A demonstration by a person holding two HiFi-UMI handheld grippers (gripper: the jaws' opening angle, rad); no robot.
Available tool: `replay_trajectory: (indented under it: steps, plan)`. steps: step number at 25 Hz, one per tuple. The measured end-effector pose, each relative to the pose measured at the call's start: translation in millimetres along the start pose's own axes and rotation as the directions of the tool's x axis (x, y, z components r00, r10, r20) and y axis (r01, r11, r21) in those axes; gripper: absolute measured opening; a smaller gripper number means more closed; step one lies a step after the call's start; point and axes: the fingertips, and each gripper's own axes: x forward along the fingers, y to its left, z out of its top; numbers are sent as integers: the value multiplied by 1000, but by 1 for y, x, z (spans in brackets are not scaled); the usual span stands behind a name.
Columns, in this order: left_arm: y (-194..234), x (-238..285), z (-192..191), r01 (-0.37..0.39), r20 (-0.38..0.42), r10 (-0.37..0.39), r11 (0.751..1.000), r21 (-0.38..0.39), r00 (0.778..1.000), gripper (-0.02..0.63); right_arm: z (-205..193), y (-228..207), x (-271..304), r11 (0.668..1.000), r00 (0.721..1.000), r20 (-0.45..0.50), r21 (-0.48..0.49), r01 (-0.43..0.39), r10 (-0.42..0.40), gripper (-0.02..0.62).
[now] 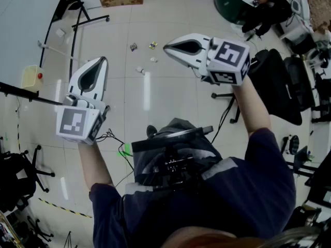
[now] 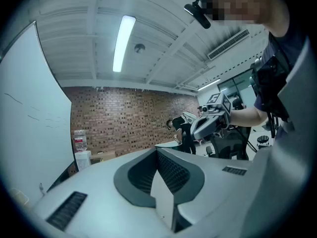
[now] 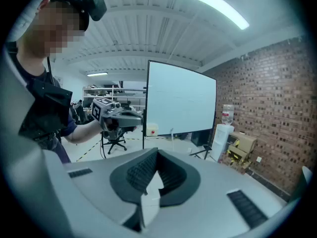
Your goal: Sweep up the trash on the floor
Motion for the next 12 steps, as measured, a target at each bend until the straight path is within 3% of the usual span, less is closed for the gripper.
replay_trajectory:
  steps: [7,12]
  plan:
    - [14,19,-6,17,-68,-14,999,41,998,0,-3,-19,27,996,996,-2,33,-88,88,17]
    - [38,50,-12,-31,-122,39,997,70,992,0,-18,-61,50,985,984,-37,10,-174,174,17]
